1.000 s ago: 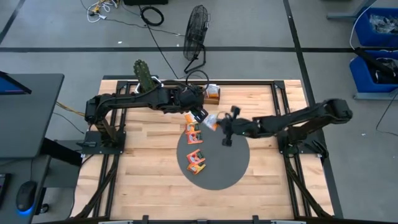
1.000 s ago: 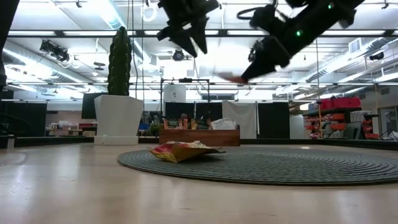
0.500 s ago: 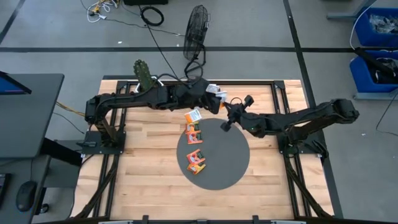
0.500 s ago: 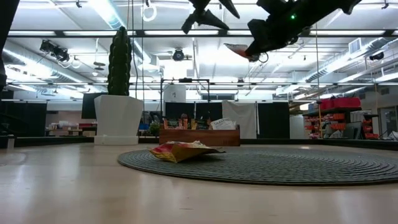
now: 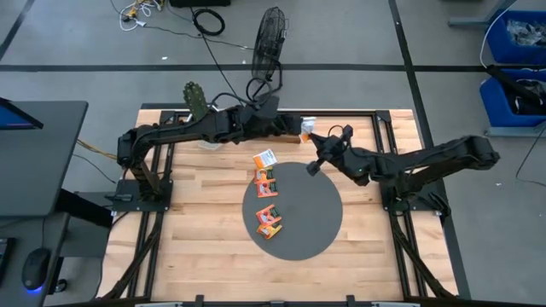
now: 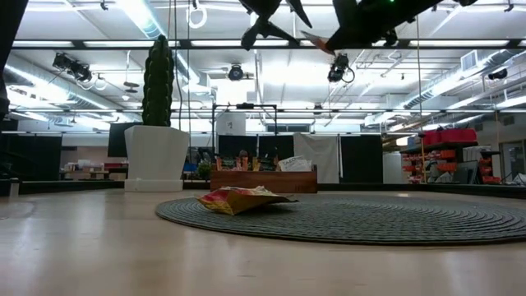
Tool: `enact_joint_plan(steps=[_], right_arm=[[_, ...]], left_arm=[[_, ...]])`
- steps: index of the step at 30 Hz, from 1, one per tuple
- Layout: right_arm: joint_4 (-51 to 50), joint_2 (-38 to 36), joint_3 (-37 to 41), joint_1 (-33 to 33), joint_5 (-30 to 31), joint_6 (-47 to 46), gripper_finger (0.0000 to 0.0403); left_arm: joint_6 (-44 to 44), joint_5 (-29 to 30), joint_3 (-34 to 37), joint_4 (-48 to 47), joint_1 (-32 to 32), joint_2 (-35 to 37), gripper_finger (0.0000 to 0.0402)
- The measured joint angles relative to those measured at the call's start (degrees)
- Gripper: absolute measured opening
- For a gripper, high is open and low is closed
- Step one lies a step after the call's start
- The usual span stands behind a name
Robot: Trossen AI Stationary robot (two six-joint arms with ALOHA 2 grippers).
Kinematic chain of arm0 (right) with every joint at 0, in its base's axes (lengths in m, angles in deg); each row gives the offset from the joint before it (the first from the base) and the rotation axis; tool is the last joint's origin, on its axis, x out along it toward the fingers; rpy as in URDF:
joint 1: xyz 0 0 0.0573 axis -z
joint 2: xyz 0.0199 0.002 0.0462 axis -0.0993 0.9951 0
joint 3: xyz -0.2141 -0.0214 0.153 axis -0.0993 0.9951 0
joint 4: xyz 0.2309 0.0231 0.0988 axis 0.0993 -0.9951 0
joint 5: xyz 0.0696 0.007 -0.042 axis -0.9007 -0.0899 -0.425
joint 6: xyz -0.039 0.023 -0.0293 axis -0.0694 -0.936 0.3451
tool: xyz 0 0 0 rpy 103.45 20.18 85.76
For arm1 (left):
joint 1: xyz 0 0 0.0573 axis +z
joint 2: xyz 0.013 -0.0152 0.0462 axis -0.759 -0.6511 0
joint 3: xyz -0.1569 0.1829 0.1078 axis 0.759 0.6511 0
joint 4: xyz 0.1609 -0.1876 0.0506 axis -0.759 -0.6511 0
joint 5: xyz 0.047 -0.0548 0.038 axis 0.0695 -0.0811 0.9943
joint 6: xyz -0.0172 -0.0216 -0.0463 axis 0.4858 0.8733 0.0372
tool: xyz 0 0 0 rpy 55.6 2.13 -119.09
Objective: Pick & Place Tea
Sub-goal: Put the white tea bag into the right section of the wooden organizer
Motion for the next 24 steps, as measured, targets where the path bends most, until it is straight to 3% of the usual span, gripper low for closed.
enact_joint_plan(steps=[17, 20, 24], right_arm=[[1.7, -1.0, 0.0, 2.0, -3.5, 0.0, 0.0], [2.0, -1.0, 0.0, 2.3, -4.4, -0.3, 0.0], [3.1, -1.0, 0.0, 2.3, -4.4, -1.1, 0.0]], left_arm=[[-2.5, -4.6, 0.0, 3.1, 0.1, -0.4, 0.0173], [-3.5, -4.5, 0.0, 2.9, 0.1, -0.4, 0.0147], [-4.7, -4.3, 0.0, 2.9, 0.1, -0.4, 0.0072]])
